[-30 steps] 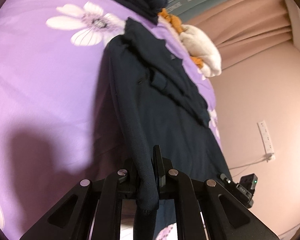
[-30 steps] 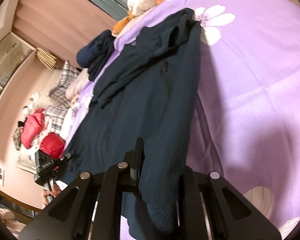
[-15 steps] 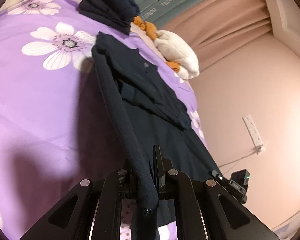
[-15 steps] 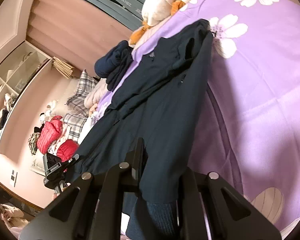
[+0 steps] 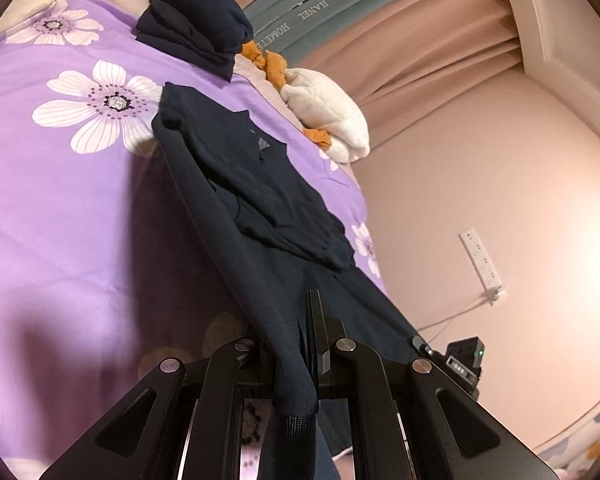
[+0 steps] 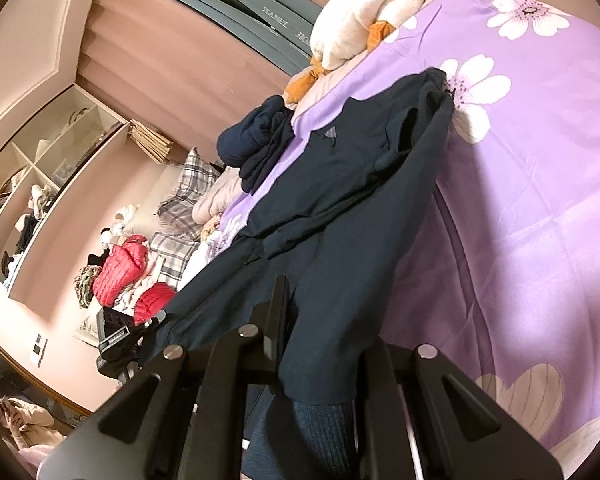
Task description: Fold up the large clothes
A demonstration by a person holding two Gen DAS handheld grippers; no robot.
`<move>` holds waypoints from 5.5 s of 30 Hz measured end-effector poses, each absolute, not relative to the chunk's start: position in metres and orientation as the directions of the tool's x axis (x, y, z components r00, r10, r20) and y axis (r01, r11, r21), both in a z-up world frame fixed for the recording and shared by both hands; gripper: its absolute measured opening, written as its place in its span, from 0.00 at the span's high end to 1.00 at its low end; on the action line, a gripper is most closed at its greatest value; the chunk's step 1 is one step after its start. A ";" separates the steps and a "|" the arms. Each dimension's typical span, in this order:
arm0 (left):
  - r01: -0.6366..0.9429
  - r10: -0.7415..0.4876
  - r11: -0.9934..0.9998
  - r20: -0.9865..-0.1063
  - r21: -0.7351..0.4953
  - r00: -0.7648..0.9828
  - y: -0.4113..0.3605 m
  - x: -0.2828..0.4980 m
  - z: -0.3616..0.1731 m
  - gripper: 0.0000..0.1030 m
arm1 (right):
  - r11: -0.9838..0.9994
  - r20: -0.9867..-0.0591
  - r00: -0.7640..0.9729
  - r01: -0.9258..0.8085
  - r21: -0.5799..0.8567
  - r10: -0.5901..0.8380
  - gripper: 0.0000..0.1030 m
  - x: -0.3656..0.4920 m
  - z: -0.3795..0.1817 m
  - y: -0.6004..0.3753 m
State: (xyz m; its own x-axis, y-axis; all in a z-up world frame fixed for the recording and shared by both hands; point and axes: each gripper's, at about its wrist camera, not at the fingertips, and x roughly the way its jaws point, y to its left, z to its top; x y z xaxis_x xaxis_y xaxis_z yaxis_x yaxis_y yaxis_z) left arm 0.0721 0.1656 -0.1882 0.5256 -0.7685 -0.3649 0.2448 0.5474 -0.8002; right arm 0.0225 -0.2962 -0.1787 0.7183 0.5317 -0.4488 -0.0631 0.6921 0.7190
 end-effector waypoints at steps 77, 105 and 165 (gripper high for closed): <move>-0.037 -0.691 0.596 -0.535 -0.802 0.486 0.172 0.277 -0.176 0.94 | 0.593 -0.447 0.724 0.065 0.802 0.526 0.84 0.199 -0.165 -0.371; -0.383 -0.665 0.495 -0.623 -0.780 0.411 0.174 0.375 -0.275 0.42 | 0.328 -0.521 0.676 0.405 0.853 0.521 0.41 0.287 -0.257 -0.420; 0.142 -0.557 0.827 -0.760 -0.543 0.335 0.069 0.340 -0.265 0.42 | 0.825 -0.773 0.633 -0.457 -0.332 0.039 0.95 0.411 -0.248 -0.121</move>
State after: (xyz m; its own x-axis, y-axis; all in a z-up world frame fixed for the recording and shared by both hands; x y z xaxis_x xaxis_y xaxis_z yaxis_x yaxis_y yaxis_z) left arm 0.3397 0.0688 -0.2648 0.3350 -0.5566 -0.7602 0.1417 0.8275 -0.5433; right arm 0.4111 -0.1207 -0.2484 0.6332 0.0390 -0.7730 -0.4567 0.8252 -0.3325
